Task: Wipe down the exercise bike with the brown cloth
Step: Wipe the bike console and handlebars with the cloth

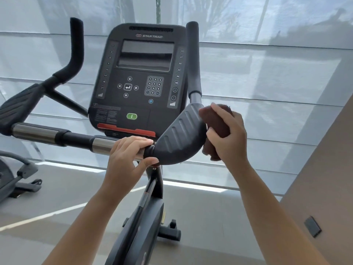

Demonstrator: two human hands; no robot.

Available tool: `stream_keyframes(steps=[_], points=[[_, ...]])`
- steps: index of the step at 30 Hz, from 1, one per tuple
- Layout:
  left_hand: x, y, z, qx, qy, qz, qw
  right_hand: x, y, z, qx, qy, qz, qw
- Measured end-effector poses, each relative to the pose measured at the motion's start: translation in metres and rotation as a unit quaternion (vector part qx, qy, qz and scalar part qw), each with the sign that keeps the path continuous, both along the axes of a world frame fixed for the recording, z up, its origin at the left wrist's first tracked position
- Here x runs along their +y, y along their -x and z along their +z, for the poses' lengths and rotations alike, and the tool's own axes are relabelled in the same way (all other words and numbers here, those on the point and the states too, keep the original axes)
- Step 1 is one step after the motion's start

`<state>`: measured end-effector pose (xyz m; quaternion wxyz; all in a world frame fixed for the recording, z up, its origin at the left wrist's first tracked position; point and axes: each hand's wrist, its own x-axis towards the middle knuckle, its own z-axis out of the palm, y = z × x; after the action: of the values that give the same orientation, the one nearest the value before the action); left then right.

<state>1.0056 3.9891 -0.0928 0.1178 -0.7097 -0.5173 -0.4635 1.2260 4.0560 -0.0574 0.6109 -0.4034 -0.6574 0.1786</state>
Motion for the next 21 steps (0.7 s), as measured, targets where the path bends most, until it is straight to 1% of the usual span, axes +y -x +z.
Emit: stream_keyframes(steps=[2, 4, 6, 8, 11, 14, 17, 21], points=[[0.0, -0.001, 0.001, 0.001, 0.005, -0.002, 1.0, 0.024, 0.001, 0.015, -0.003, 0.004, 0.002, 1.0], [0.0, -0.001, 0.002, -0.003, 0.008, -0.002, 1.0, 0.041, 0.006, 0.022, -0.034, 0.038, 0.051, 0.997], [0.0, -0.001, 0.003, -0.009, 0.016, -0.007, 1.0, 0.046, 0.008, 0.018, -0.025, 0.062, 0.078, 0.995], [0.0, -0.001, 0.003, -0.017, 0.032, 0.003, 0.999, 0.044, 0.005, 0.014, -0.009, 0.065, 0.091, 0.994], [-0.001, -0.001, 0.003, -0.029, 0.054, 0.016, 0.998, 0.044, 0.0, 0.012, -0.016, 0.072, 0.104, 0.992], [-0.003, -0.002, 0.005, -0.043, 0.067, 0.019, 0.997, 0.033, 0.0, 0.006, -0.009, 0.076, 0.105, 0.992], [-0.004, -0.004, 0.006, -0.045, 0.07, 0.018, 0.996, 0.013, 0.005, -0.007, 0.021, 0.076, 0.088, 0.993], [-0.004, -0.004, 0.006, -0.037, 0.063, 0.013, 0.997, -0.018, 0.025, -0.024, 0.078, 0.066, 0.009, 0.995]])
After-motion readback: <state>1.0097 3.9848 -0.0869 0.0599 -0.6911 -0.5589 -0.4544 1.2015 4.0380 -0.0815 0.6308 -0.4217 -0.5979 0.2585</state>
